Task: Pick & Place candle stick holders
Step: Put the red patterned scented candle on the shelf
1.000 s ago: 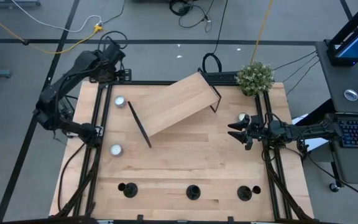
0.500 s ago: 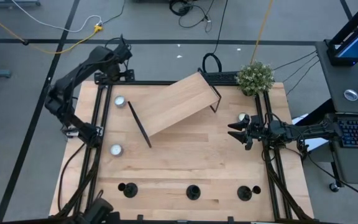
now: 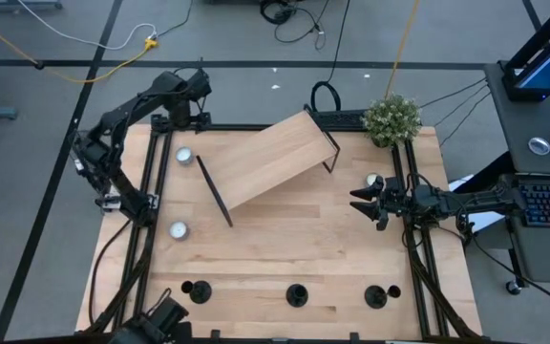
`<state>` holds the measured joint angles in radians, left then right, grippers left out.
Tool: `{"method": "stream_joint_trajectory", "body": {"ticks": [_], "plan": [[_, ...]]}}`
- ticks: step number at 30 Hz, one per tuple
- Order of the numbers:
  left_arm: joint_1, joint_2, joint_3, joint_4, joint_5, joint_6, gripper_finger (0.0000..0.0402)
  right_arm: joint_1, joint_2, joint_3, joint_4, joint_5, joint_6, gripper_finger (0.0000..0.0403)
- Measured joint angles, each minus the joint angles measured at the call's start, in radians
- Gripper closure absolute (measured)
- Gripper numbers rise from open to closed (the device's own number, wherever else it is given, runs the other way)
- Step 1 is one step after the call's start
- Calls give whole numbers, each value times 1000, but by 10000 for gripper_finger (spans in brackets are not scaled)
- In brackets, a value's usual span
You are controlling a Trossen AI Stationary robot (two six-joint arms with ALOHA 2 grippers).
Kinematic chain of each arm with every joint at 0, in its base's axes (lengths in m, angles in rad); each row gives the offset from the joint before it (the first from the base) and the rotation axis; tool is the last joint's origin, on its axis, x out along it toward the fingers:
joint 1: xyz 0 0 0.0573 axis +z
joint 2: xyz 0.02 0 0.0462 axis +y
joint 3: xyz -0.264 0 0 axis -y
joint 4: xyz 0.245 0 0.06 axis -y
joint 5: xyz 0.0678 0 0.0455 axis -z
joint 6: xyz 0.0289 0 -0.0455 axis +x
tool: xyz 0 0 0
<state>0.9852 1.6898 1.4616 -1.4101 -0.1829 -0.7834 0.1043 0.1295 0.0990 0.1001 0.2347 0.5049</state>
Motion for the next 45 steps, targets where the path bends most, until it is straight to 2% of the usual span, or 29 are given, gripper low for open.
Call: {"method": "stream_joint_trajectory", "body": {"ticks": [10,22,28,34,45], "plan": [[0,91,0,-55,-53,-57,17,0,0,0,0,0,0,191],[-36,91,0,-103,-152,-56,28,0,0,0,0,0,0,191],[-39,90,-14,-102,-59,-61,26,0,0,0,0,0,0,191],[-33,90,-111,-95,-35,-73,29,0,0,0,0,0,0,191],[5,90,-261,111,55,-1,32,0,0,0,0,0,0,191]]}}
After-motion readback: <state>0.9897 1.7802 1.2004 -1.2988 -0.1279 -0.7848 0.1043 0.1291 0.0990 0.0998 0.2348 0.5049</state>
